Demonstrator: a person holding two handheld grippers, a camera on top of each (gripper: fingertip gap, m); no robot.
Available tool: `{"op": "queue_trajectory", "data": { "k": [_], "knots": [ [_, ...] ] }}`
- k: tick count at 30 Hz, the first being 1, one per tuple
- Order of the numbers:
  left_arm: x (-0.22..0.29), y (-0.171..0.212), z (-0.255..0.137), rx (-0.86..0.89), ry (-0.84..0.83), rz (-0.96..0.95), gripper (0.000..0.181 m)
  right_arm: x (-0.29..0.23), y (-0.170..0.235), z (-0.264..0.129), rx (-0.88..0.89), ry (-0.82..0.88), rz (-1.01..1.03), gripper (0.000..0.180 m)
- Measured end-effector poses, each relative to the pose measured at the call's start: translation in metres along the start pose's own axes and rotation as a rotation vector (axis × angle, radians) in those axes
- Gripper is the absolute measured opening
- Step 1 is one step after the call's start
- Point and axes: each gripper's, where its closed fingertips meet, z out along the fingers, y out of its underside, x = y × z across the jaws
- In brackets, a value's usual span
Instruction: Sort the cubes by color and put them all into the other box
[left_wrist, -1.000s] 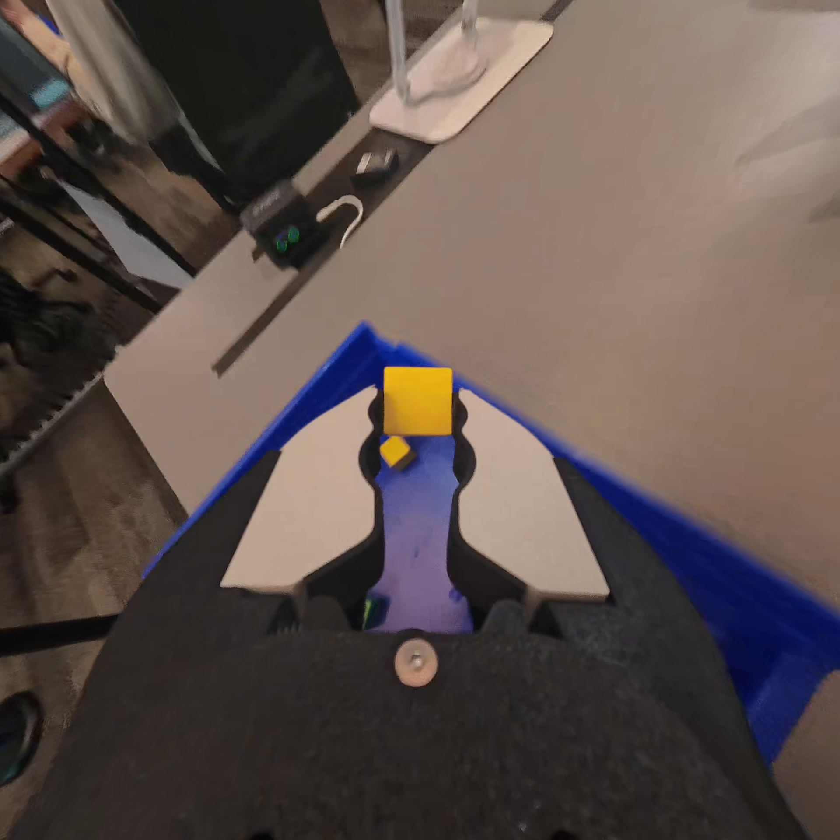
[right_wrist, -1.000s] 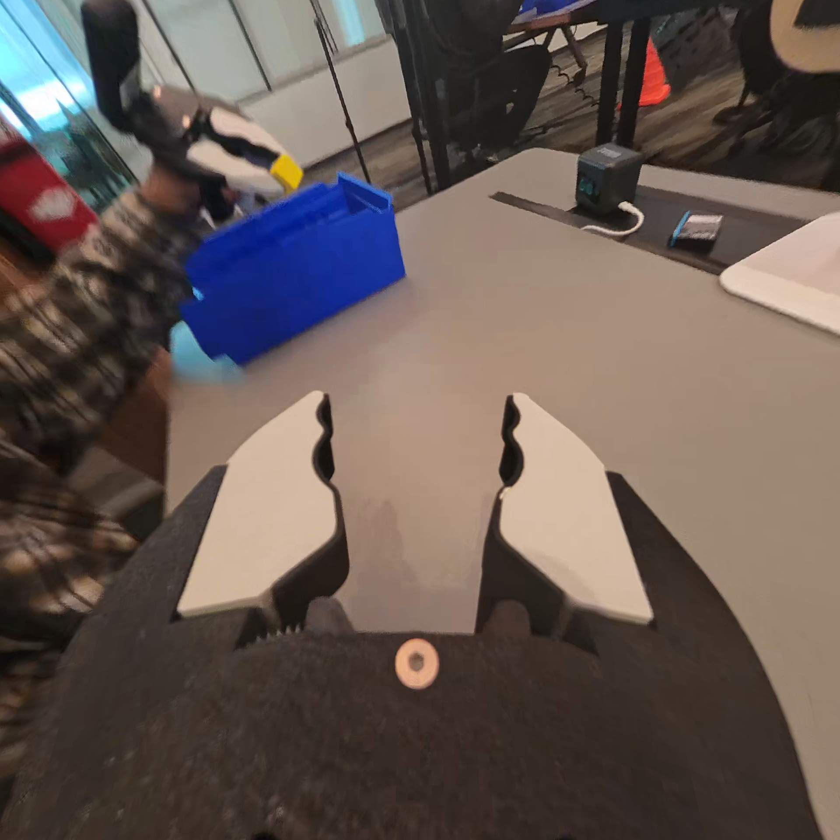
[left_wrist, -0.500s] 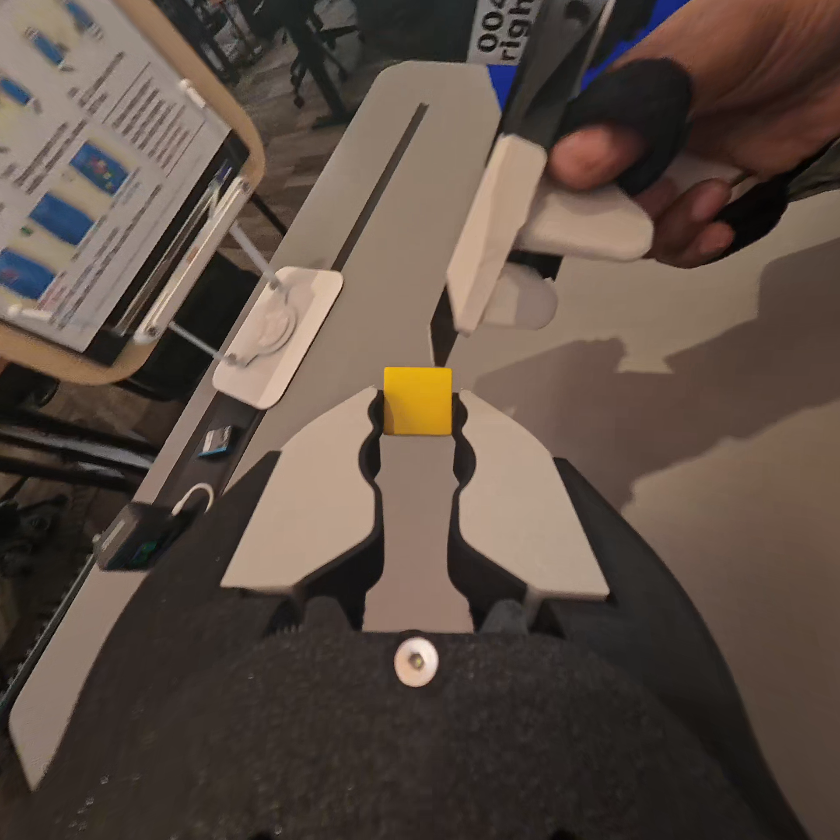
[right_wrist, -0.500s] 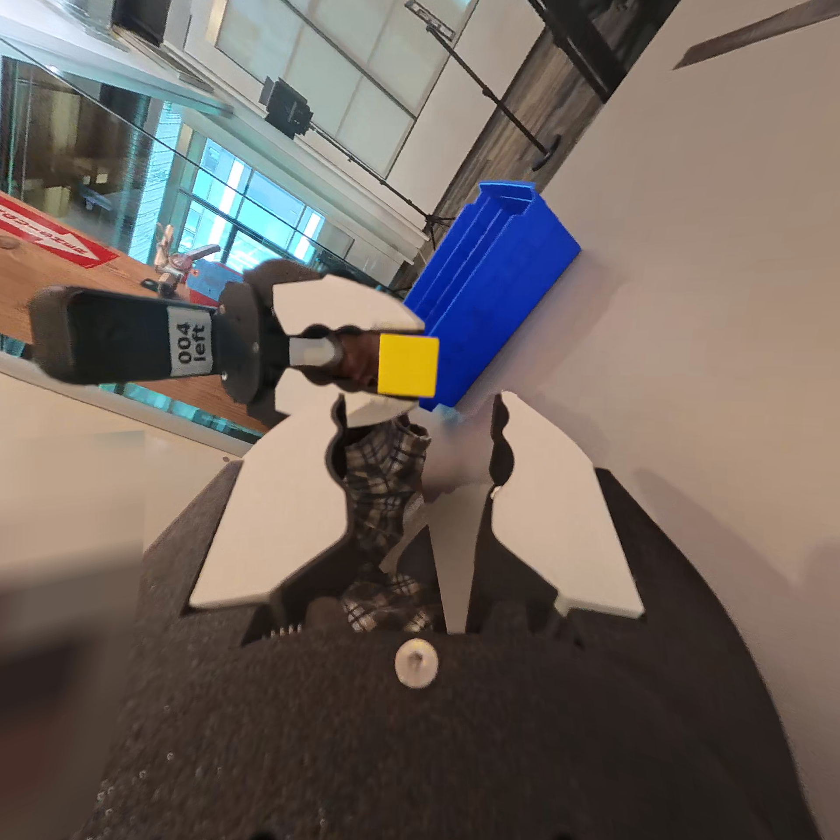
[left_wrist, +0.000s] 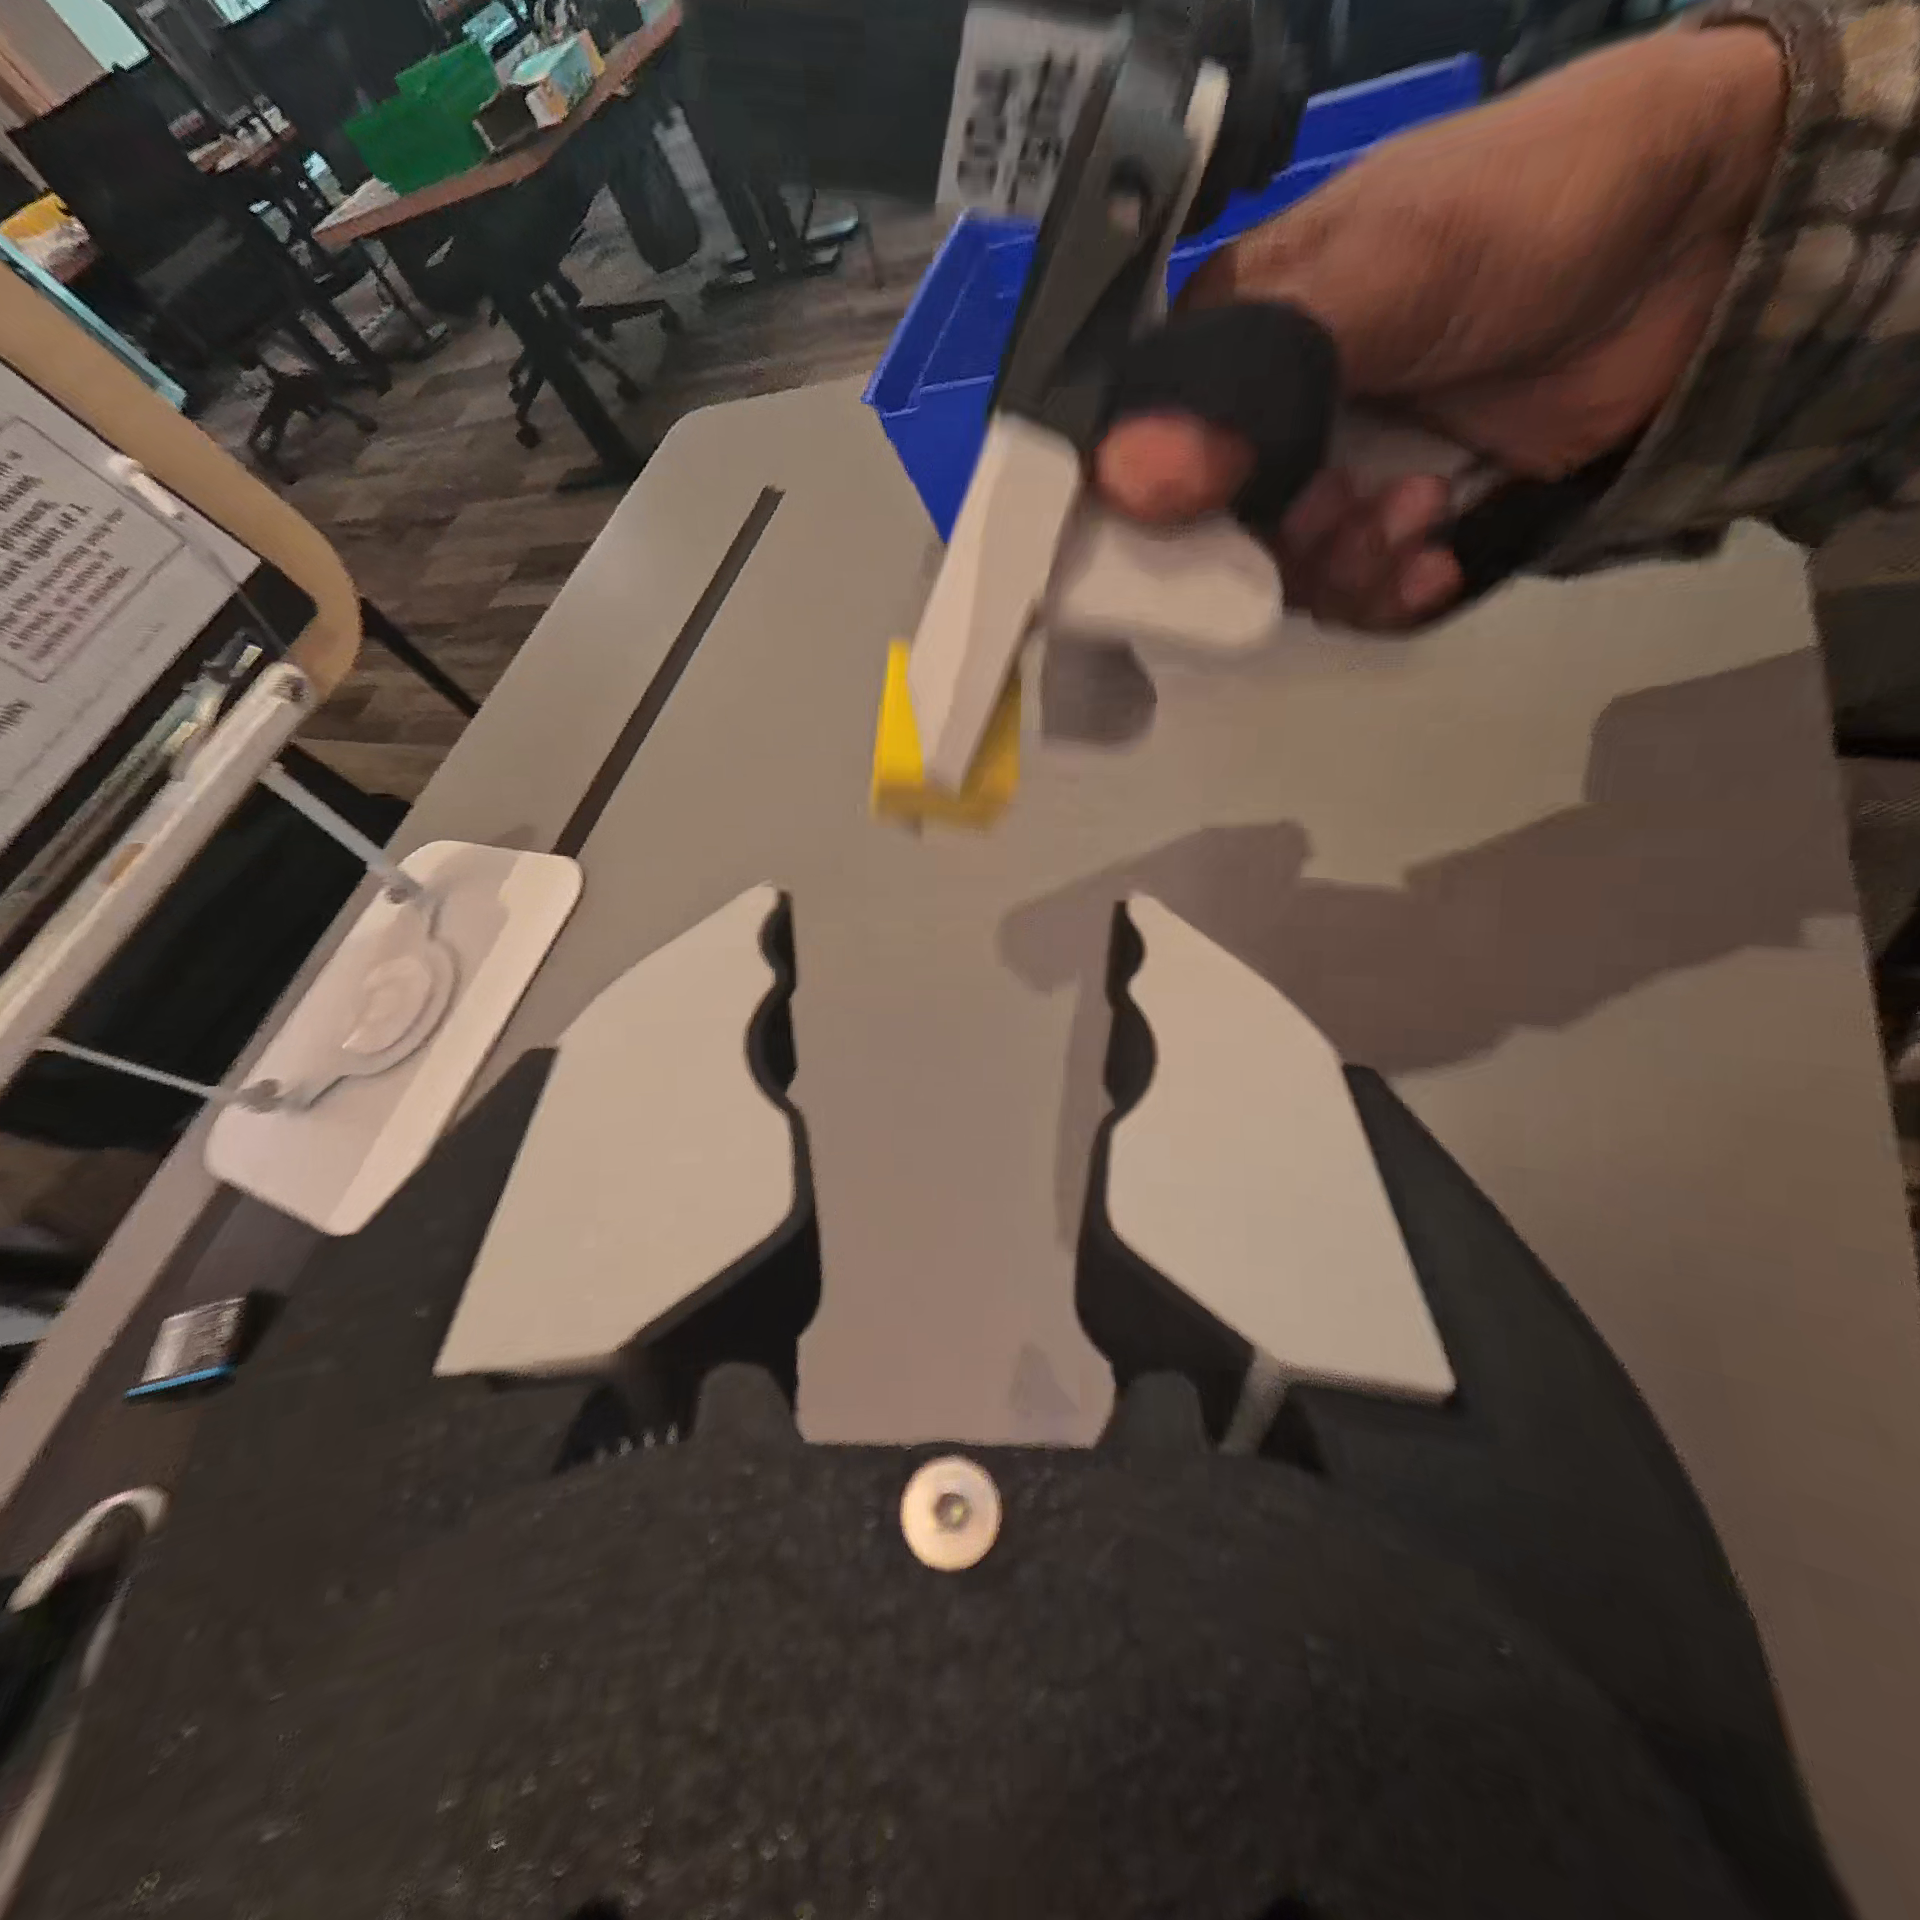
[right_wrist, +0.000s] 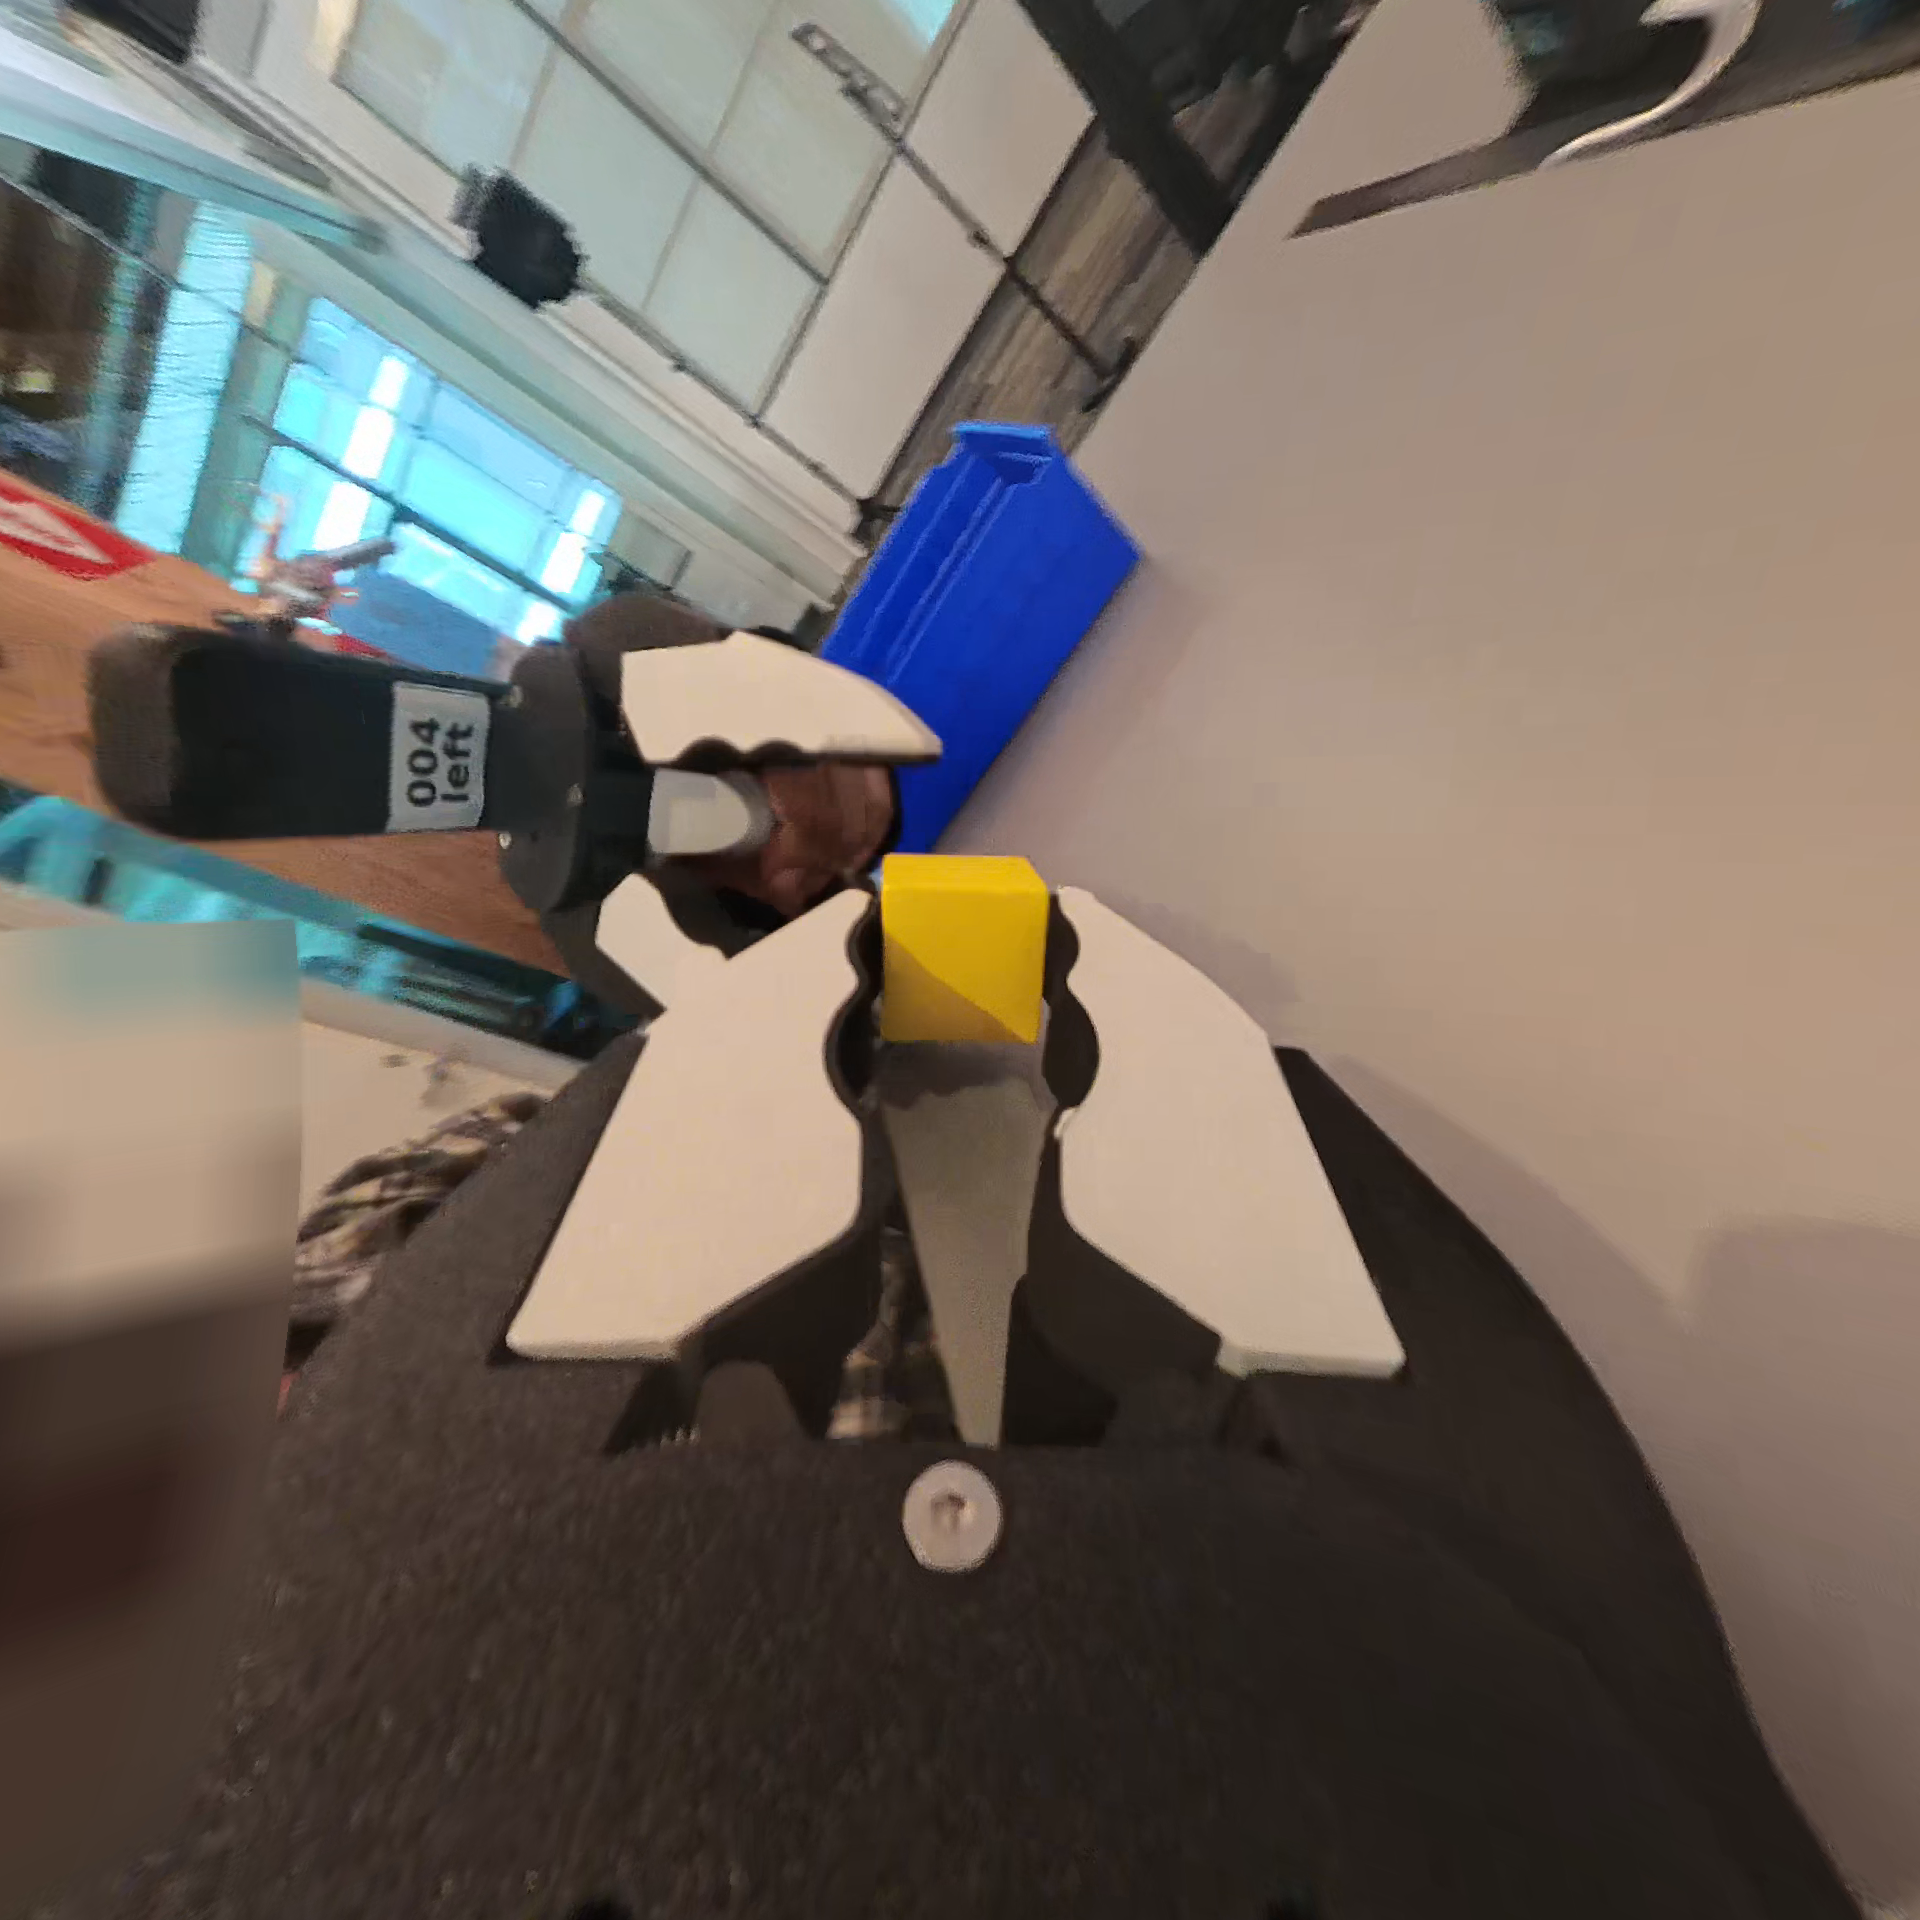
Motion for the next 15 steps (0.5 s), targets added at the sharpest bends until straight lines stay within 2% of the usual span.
{"op": "queue_trajectory", "data": {
  "k": [2,4,7,9,12,15],
  "knots": [
    [0.002,0.009,0.006,0.026,0.031,-0.055,0.072,0.025,-0.014,-0.054,0.042,0.165,-0.051,0.029],
    [0.001,0.025,0.013,0.034,0.048,-0.1,0.081,0.059,-0.033,-0.125,0.096,0.39,-0.102,0.029],
    [0.006,0.047,0.021,0.074,0.098,-0.154,0.082,0.119,-0.054,-0.248,0.152,0.796,-0.155,0.029],
    [0.006,0.057,0.026,0.118,0.102,-0.174,0.078,0.158,-0.054,-0.312,0.135,0.993,-0.137,0.029],
    [0.005,0.065,0.03,0.136,0.105,-0.18,0.075,0.206,-0.044,-0.356,0.096,1.092,-0.074,0.029],
    [0.002,0.067,0.031,0.14,0.073,-0.131,0.071,0.247,-0.031,-0.356,0.05,1.071,-0.007,0.029]
  ]
}}
